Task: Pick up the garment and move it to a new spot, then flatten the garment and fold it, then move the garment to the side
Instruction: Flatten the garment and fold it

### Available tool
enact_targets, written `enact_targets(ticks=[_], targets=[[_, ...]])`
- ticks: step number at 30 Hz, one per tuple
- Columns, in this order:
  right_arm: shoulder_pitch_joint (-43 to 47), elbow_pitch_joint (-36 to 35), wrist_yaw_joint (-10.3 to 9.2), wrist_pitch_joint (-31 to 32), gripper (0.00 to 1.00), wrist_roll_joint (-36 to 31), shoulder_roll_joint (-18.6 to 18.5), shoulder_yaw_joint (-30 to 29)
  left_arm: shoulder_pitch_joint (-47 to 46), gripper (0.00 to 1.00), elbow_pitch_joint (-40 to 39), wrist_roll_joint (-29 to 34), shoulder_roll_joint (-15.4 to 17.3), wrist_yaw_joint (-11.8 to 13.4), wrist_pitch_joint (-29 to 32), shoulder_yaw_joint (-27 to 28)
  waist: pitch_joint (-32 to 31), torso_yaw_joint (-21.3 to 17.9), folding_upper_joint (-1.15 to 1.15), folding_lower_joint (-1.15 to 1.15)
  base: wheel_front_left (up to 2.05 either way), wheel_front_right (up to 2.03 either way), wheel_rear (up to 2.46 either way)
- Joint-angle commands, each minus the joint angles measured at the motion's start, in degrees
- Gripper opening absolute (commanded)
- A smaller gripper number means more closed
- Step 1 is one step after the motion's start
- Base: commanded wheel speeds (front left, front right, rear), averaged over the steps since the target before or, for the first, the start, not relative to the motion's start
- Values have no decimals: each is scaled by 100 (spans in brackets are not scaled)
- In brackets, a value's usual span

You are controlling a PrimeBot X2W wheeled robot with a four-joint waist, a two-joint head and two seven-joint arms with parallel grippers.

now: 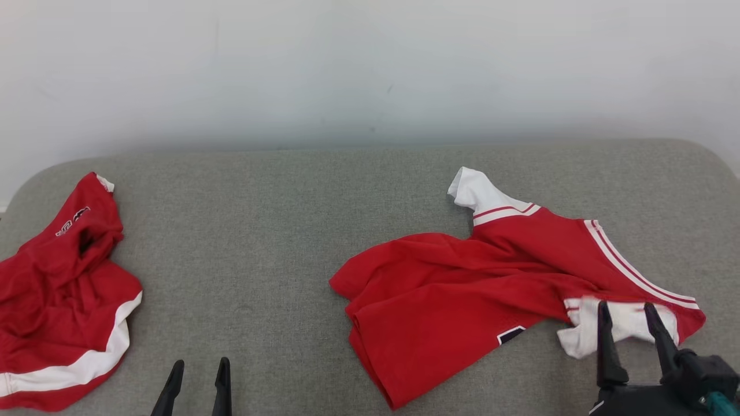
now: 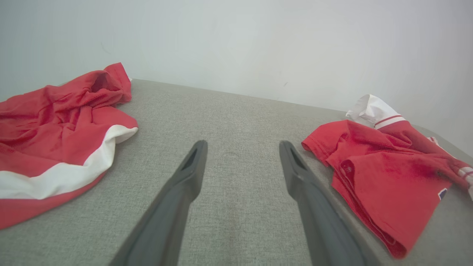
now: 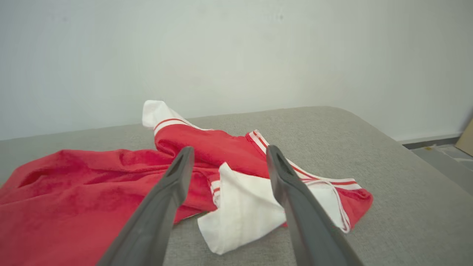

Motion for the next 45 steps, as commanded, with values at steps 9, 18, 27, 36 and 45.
enact_targets(ticks=[9, 18, 27, 36, 45], targets=[[894, -1149, 5, -187, 100, -422, -5, 569, 131, 100, 11, 29, 1, -6, -5, -75, -198, -57, 0, 0, 0, 0, 0], [1056, -1326, 5, -150, 100, -379, -6, 712, 165, 100, 9, 48, 1, -14, -5, -114, -216, -55, 0, 0, 0, 0, 0], [949, -1346, 5, -103, 100, -333, -6, 771, -315, 100, 673, -292, 0, -52, 33, -687, -111, -139, 0, 0, 0, 0, 0], [771, -1324, 5, -93, 100, -180, -5, 975, -1753, 100, 2107, -1470, 8, -44, 870, -1855, 142, -535, 0, 0, 0, 0, 0], [642, -1242, 5, -169, 100, -56, -5, 1044, -2424, 100, 2880, -2222, 10, -32, 1083, -2290, 276, -934, 0, 0, 0, 0, 0]])
